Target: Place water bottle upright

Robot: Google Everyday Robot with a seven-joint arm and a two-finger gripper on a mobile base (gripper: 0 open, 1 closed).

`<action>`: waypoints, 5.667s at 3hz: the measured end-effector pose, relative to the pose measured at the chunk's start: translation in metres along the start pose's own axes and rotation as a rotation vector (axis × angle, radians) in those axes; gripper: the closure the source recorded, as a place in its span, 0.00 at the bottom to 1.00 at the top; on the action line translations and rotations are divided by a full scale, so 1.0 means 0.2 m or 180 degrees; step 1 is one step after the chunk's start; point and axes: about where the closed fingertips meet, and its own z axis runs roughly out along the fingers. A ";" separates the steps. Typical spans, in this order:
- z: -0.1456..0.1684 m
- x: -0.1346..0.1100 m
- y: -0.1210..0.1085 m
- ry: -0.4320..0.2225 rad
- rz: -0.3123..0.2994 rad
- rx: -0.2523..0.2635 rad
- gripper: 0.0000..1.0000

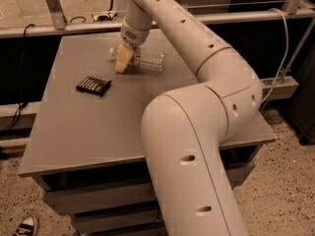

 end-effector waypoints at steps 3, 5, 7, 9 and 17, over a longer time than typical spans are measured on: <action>-0.02 -0.01 0.00 -0.0001 -0.0019 0.0008 1.00; -0.64 0.19 -0.12 -0.1157 -0.0223 0.0042 1.00; -1.02 0.39 -0.14 -0.2240 -0.0279 -0.0053 1.00; -1.07 0.60 -0.21 -0.3087 0.0022 -0.0276 1.00; -1.26 1.08 -0.04 -0.5041 0.0412 -0.0086 1.00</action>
Offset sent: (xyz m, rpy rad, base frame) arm 0.0129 -0.0561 0.0911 0.1837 -0.0929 0.0309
